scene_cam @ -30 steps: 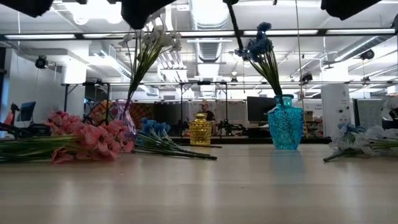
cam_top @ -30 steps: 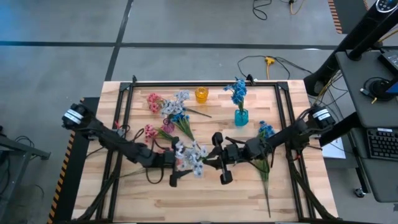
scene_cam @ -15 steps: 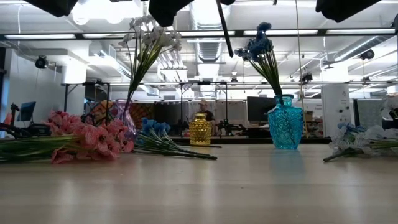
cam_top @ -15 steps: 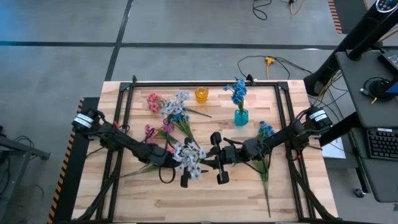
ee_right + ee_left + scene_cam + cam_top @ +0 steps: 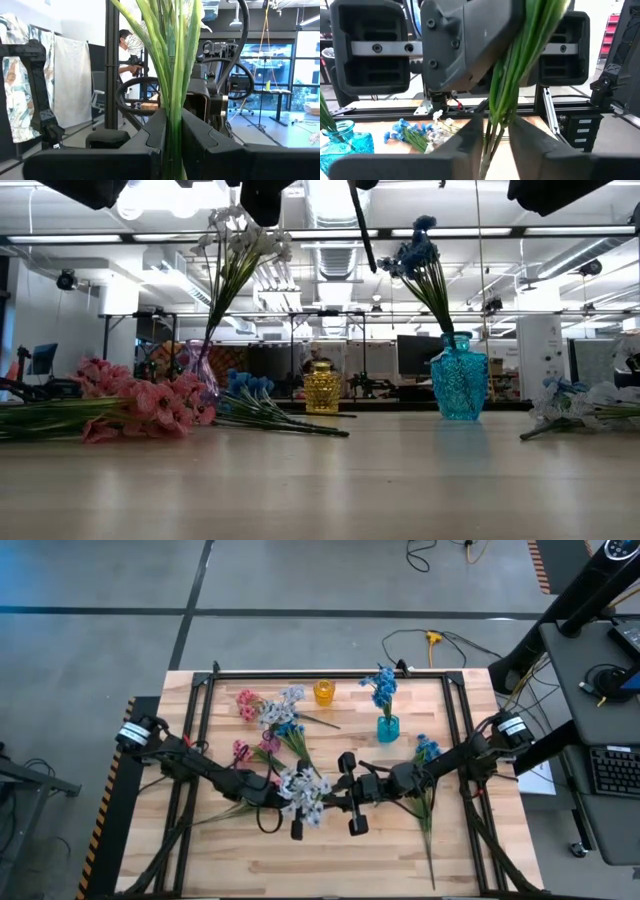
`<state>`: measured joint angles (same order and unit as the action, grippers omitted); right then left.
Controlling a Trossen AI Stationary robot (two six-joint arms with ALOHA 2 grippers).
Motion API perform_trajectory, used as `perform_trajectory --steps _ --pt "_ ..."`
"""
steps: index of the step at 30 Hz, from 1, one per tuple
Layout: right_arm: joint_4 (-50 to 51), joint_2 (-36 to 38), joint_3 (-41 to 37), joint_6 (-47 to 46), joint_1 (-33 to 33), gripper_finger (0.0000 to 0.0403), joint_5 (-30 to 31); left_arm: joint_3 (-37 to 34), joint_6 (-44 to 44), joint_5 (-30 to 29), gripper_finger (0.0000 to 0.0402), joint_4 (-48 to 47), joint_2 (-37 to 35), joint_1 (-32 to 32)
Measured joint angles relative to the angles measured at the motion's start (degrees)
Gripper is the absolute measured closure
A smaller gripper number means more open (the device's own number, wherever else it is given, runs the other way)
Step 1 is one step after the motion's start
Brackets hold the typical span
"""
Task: Sort flowers into vase by color
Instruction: Put the left white flowers into the purple vase
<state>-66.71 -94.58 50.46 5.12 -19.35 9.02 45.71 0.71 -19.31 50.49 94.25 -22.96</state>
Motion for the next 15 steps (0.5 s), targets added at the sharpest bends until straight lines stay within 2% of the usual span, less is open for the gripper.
perform_trajectory --steps 5,15 --pt "0.3 0.3 0.0 -0.8 0.0 0.0329 0.1 -0.2 0.0 0.0 0.0393 0.0 -0.5 0.0" --pt "4.9 2.4 0.0 -4.1 0.0 0.0234 0.1 -0.5 0.3 -0.8 0.0397 -3.1 -2.6 0.0"
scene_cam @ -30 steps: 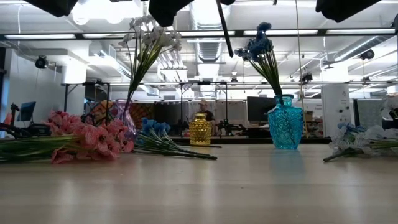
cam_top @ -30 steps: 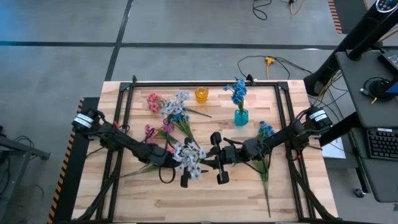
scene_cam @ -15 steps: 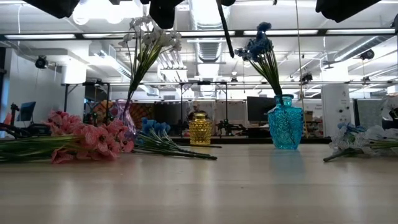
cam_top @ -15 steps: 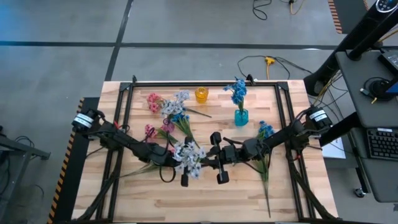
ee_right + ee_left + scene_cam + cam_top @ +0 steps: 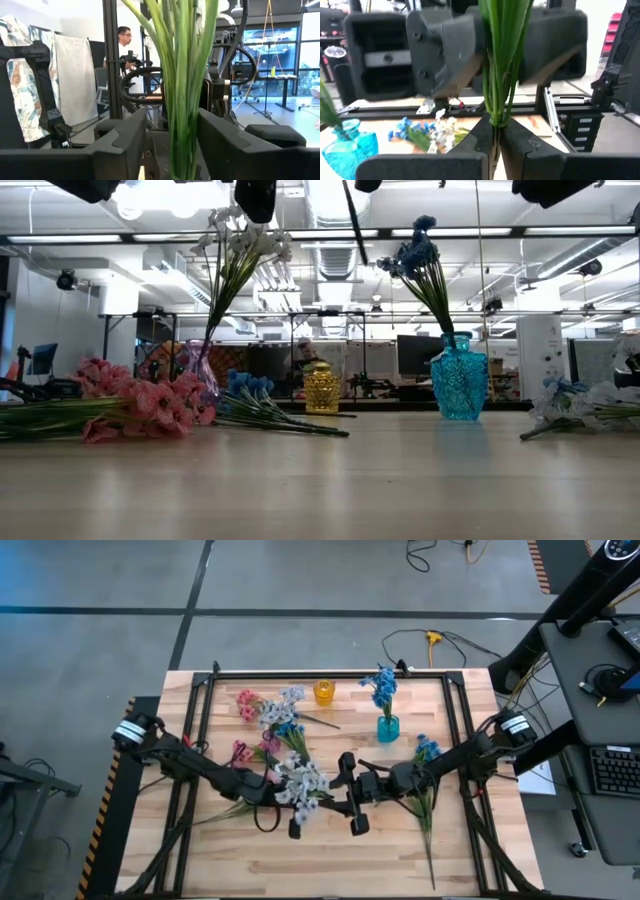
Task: Sort flowers into vase by color
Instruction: Put the left white flowers into the purple vase
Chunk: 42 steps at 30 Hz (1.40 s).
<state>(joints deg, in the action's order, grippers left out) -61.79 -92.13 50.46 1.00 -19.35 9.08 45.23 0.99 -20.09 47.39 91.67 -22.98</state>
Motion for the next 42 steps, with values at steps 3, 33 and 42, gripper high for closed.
perform_trajectory --steps 3,33,42 --pt "3.4 2.2 0.0 -0.1 0.0 0.0215 0.0 -0.1 0.4 -0.4 0.0398 -2.2 -1.3 0.0" --pt "32.6 17.1 -0.1 -2.5 0.0 0.0183 5.0 -14.6 11.0 -26.8 0.0400 -39.1 -43.6 -4.2" --pt "32.9 16.4 -0.2 -2.4 0.1 0.0183 6.4 -15.0 11.6 -34.9 0.0400 -50.5 -51.1 -4.1"
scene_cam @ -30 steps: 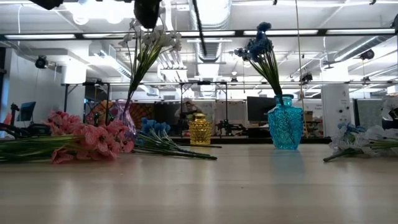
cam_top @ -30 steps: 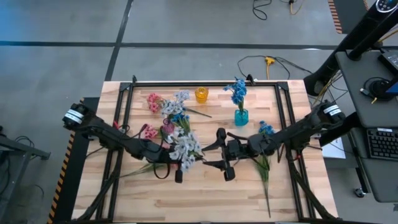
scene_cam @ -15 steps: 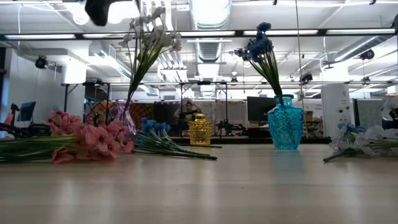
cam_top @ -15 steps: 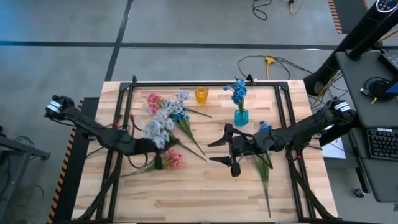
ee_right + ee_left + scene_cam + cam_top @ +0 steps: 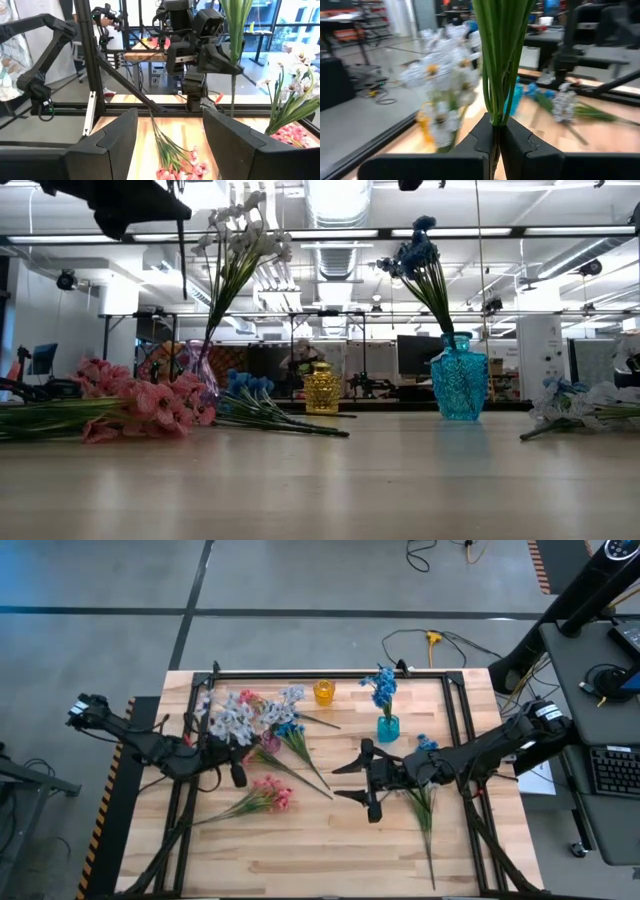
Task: Sort flowers into vase by color
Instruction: Put the left white flowers into the purple vase
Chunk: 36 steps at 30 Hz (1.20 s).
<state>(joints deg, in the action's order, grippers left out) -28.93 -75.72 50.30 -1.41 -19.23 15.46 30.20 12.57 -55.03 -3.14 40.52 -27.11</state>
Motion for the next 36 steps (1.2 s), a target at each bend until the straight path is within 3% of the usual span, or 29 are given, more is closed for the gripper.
perform_trajectory --steps 15,36 --pt "-0.1 -0.3 0.0 0.5 0.1 0.0183 1.7 -4.4 0.1 -1.1 0.0400 0.4 -2.9 7.6" --pt "0.0 -0.3 0.0 0.9 0.1 0.0183 2.7 -4.8 1.7 -1.0 0.0400 7.3 4.0 12.3"
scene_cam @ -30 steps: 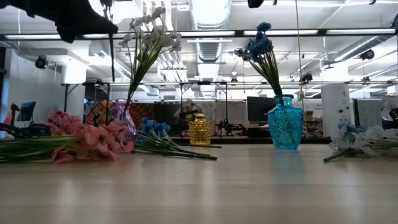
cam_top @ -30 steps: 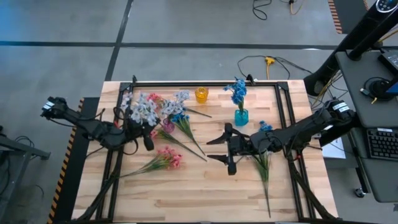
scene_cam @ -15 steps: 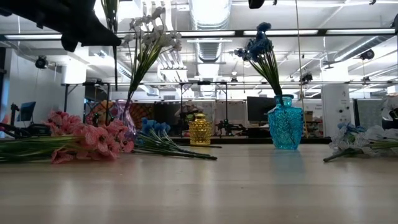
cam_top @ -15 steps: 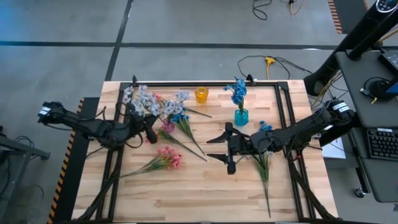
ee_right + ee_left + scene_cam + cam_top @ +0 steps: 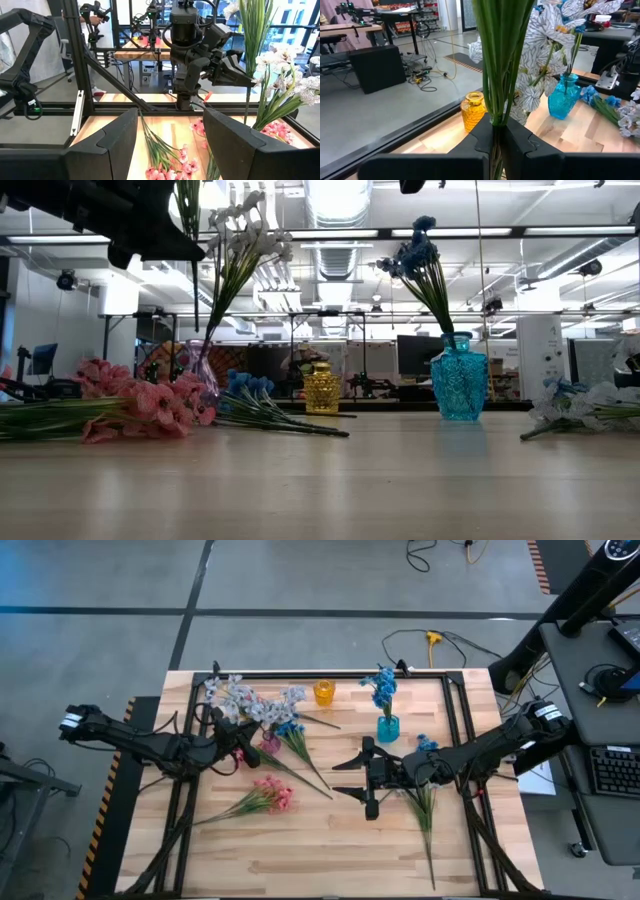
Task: Sort flowers into vase by color
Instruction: Put the left white flowers into the purple vase
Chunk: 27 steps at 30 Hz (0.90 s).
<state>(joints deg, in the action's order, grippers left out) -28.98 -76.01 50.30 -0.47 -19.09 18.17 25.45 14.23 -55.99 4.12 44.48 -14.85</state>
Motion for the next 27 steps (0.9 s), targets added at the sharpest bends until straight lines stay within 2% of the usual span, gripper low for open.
perform_trajectory --steps 12,27 --pt "0.0 0.0 0.0 0.0 0.0 0.0183 0.0 0.0 1.5 -0.3 0.0399 0.6 3.2 0.0" --pt "0.0 0.0 0.0 0.0 0.0 0.0183 0.0 0.0 2.8 -0.5 0.0380 0.6 4.8 0.0"
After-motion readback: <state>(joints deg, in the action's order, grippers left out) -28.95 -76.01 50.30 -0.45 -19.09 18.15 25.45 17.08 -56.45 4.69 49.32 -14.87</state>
